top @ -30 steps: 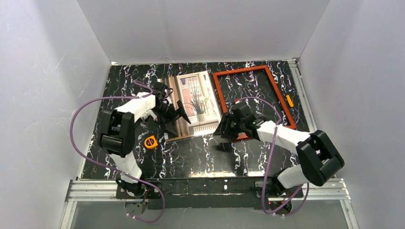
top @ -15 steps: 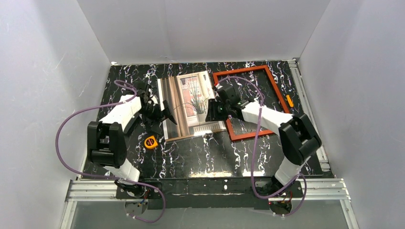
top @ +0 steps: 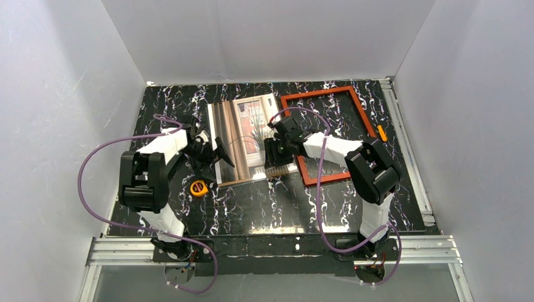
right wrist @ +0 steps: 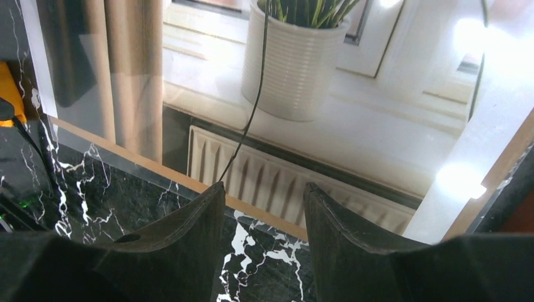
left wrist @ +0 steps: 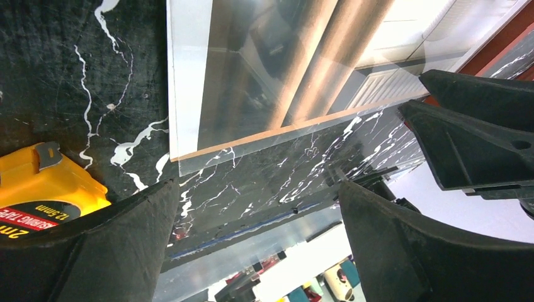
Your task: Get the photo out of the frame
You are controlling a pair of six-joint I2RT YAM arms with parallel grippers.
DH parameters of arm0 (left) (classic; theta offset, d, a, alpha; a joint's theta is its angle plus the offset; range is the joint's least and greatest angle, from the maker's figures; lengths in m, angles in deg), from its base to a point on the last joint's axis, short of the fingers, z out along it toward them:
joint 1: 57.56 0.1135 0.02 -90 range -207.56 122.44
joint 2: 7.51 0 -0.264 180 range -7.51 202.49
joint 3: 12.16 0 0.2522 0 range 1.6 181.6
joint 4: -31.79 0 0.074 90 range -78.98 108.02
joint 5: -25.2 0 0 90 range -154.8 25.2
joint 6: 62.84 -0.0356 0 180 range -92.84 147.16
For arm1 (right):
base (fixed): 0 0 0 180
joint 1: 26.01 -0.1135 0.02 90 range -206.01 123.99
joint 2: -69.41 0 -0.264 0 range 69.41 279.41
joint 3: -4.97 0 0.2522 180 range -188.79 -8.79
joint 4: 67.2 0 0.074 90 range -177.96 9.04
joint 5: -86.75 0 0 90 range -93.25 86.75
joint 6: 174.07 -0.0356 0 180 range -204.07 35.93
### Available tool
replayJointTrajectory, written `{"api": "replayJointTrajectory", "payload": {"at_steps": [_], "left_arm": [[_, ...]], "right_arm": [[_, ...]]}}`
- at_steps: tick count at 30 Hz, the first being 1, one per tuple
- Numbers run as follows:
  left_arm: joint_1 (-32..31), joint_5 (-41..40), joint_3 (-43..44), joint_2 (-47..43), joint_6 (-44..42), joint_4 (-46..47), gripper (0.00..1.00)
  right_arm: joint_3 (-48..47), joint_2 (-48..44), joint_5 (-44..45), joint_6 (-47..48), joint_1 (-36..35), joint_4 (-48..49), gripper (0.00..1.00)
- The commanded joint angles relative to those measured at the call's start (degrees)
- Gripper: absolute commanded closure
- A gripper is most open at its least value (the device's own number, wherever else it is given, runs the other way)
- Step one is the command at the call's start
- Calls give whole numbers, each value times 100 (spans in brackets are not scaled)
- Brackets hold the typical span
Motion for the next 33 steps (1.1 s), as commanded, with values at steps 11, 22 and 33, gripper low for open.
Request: {"api": "replayJointTrajectory", "payload": {"at_steps": [11, 22, 33], "left_arm": [[3, -45, -383, 332, -197, -83, 0], [-50, 24, -573, 216, -31, 231, 0], [-50, -101, -763, -378, -42, 433, 0]], "right_arm": [[-129, 150, -127, 38, 49, 70, 43], [-146, 195, -241, -14, 58, 83, 44], [-271, 292, -269, 41, 57, -60, 45]]}}
